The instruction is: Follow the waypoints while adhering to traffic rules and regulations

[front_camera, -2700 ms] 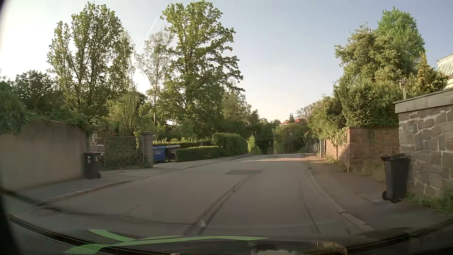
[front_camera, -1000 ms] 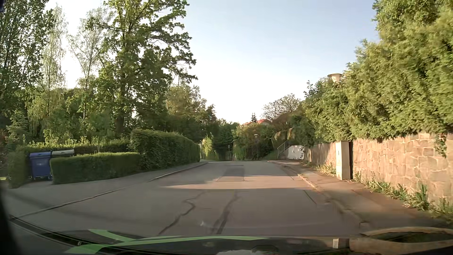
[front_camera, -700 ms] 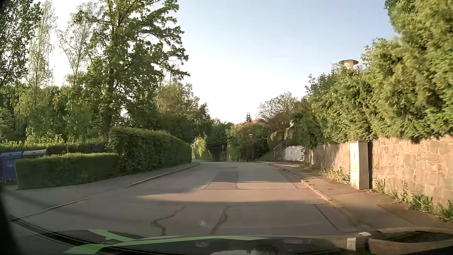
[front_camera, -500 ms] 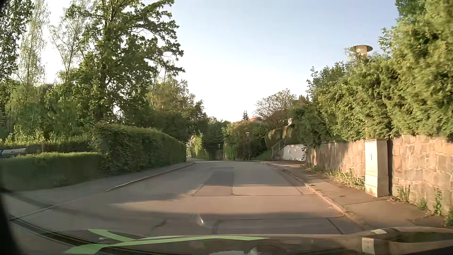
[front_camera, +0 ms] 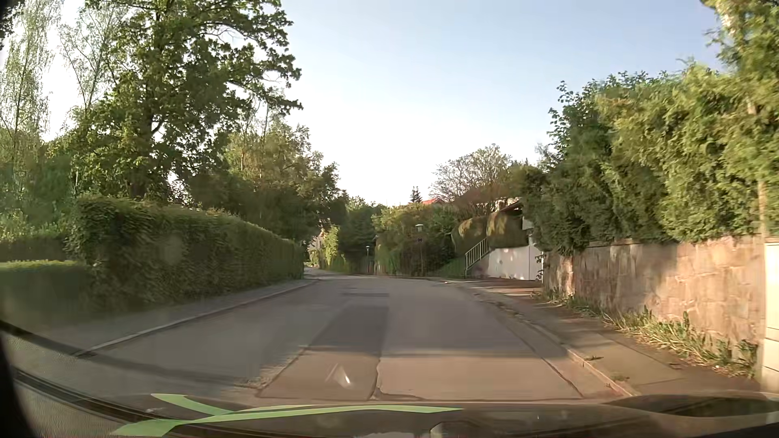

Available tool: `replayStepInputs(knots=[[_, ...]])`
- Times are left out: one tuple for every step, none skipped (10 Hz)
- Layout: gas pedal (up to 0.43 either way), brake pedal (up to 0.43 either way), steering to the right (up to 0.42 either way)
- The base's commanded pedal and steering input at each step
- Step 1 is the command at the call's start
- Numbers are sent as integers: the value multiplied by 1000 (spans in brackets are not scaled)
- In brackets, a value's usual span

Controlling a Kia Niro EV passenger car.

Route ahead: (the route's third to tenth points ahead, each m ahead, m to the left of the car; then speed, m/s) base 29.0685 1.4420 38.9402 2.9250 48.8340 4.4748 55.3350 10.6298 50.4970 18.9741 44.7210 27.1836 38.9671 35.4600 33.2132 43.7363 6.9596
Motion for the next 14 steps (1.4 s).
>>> replayStepInputs(knots=[[87, 0, 4], [87, 0, -3], [87, 0, -10], [87, 0, -11], [87, 0, -12], [87, 0, -17], [87, 0, -23], [87, 0, -30], [79, 0, -32], [79, 0, -29], [67, 0, -22], [47, 0, -16], [0, 0, -13], [0, 0, -13]])
